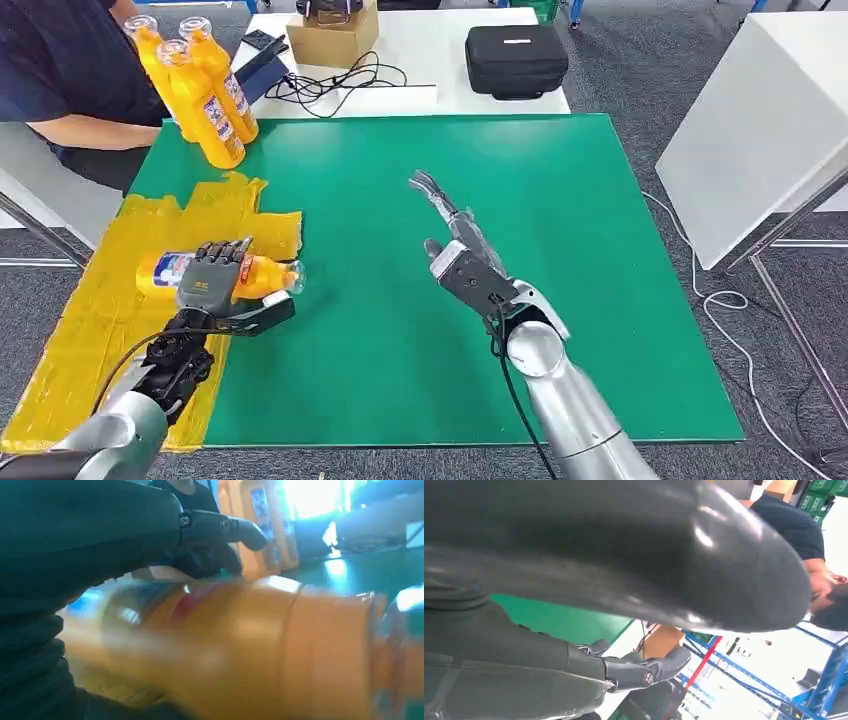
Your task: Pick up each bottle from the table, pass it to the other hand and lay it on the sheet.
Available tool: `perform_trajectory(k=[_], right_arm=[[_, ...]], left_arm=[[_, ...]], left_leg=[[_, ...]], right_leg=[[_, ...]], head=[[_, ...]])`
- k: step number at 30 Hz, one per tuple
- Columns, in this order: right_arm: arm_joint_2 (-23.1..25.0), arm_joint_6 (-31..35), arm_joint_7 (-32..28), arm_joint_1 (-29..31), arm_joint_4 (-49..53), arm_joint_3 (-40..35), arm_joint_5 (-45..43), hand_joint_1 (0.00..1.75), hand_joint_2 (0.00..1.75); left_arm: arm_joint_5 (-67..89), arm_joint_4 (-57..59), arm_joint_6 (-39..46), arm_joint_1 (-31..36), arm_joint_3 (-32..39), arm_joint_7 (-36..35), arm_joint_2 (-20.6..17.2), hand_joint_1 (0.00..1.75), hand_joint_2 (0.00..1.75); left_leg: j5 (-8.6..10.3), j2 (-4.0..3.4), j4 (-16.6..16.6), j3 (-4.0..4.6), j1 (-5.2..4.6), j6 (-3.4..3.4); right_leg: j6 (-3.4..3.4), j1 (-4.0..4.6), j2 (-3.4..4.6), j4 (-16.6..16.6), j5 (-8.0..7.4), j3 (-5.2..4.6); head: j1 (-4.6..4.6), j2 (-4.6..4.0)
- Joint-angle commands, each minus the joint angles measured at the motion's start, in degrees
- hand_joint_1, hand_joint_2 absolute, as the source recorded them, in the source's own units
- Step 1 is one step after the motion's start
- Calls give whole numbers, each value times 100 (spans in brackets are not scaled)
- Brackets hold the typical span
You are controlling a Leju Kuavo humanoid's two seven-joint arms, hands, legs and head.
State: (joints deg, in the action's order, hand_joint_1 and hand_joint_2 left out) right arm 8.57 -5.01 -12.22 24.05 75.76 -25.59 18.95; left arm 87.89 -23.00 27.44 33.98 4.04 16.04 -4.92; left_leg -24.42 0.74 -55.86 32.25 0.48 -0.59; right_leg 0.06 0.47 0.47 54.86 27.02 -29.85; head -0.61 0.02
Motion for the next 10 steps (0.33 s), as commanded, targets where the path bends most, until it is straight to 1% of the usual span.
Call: perform_trajectory(k=[1,7,10], right_arm=[[-267,102,-23,-103,-75,-71,122,0,0],[-267,102,-23,-103,-75,-71,122,0,0],[-218,101,-12,-60,-155,-36,196,0,0]], left_arm=[[-208,818,-553,262,-182,459,-19,0,0],[-208,818,-553,262,-182,459,-19,0,0],[-416,794,-743,255,-45,673,-9,0,0]], left_leg=[[-2,-1,10,-29,0,-1],[-3,-14,5,-36,1,-6],[-3,-15,5,-38,1,-4]], right_leg=[[13,0,-10,-14,0,33],[13,2,2,-10,0,37],[11,1,-3,-9,3,38]], head=[[-2,0],[-2,0],[0,0]])
